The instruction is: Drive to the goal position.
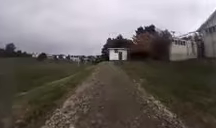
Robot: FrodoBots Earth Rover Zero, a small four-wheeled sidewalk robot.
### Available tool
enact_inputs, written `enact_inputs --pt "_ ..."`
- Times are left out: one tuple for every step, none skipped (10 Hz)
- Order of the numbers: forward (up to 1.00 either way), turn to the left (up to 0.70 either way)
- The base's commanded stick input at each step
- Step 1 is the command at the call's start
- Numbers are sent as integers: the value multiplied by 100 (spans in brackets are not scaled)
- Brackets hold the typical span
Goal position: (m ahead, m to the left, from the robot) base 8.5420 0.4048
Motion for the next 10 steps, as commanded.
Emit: enact_inputs --pt "60 0" --pt "60 0" --pt "60 0" --pt "60 0" --pt "60 0" --pt "60 0" --pt "60 0" --pt "60 0" --pt "60 0" --pt "60 0"
